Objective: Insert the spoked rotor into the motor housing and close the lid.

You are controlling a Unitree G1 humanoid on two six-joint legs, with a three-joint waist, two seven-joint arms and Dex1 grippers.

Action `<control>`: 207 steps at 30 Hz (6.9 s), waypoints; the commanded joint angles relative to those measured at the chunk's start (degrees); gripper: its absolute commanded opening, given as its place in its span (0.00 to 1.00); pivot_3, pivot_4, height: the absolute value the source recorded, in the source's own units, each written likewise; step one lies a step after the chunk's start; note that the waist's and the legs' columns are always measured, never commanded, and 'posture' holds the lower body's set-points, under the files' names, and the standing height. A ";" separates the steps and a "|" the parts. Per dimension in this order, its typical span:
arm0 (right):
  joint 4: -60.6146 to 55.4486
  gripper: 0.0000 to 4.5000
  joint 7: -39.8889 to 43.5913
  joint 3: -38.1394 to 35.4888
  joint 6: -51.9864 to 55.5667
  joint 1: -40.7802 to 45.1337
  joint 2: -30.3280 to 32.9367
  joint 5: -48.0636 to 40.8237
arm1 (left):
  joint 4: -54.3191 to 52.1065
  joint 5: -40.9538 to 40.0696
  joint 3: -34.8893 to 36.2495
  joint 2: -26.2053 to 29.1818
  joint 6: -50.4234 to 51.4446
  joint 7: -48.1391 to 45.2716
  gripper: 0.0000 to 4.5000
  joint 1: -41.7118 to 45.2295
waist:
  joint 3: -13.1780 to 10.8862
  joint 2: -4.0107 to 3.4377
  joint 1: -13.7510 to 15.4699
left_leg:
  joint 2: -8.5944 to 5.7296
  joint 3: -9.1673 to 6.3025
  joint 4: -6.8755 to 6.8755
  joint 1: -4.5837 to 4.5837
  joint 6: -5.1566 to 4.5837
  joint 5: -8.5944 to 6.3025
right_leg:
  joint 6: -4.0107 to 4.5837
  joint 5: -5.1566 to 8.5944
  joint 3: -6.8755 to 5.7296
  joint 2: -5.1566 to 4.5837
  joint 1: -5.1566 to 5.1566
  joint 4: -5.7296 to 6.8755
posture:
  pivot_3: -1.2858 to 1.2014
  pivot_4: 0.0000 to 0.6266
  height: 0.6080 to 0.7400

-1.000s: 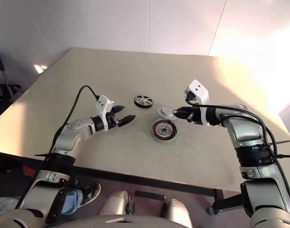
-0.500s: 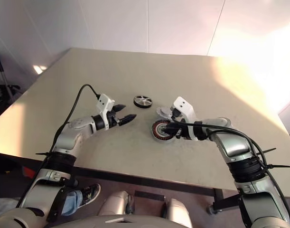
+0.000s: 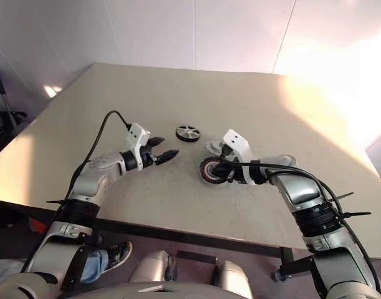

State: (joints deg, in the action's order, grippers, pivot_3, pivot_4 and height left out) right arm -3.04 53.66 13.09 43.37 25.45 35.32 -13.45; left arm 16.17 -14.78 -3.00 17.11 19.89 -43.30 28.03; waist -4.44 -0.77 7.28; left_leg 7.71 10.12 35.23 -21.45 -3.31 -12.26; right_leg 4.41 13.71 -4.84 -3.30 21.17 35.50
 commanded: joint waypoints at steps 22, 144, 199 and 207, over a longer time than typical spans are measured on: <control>-4.43 0.30 -0.53 -1.68 0.39 2.95 0.60 -2.28 | -1.48 0.04 0.41 -0.14 -1.03 0.13 0.97 0.72 | 0.00 0.00 -0.01 | 0.00 0.00 -0.11 0.04 0.04 0.02 | 0.00 0.00 0.00 0.00 0.01 -0.01 | 0.52 0.00 1.00; 15.07 0.00 -18.84 -17.53 -3.72 12.24 0.76 -0.08 | 30.76 -25.84 20.35 -18.12 48.00 7.87 0.18 18.23 | 0.00 0.02 1.38 | -0.12 0.00 -0.06 -0.56 -0.31 0.08 | -0.11 -0.09 0.00 -0.07 0.57 -0.15 | 0.52 0.00 1.00; -5.46 0.00 -7.05 -11.25 -1.88 0.00 -1.65 -9.19 | -0.28 -30.42 21.24 -11.08 42.14 12.52 0.46 4.78 | -0.01 -0.02 1.10 | -0.08 0.00 -0.28 0.30 -0.06 -0.03 | -0.33 -0.19 0.01 -0.03 -0.43 -0.64 | 0.52 0.00 1.00; -5.04 0.00 -7.50 -9.18 -2.06 -2.87 -2.20 -7.96 | 0.31 -29.67 20.37 -10.65 41.30 11.99 0.46 4.67 | -0.01 -0.02 1.19 | -0.11 0.00 -0.40 0.00 -0.05 -0.02 | -0.31 -0.19 0.01 -0.04 -0.16 -0.73 | 0.52 0.00 1.00</control>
State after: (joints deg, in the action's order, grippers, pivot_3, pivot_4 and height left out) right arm -6.57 46.13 3.85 41.81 22.67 33.27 -21.31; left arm 17.54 -43.86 17.56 5.98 62.26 -30.73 32.24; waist -4.45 -0.79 8.46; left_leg 7.60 10.13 34.83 -21.46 -3.38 -12.29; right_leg 4.10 13.53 -4.83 -3.33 21.02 34.77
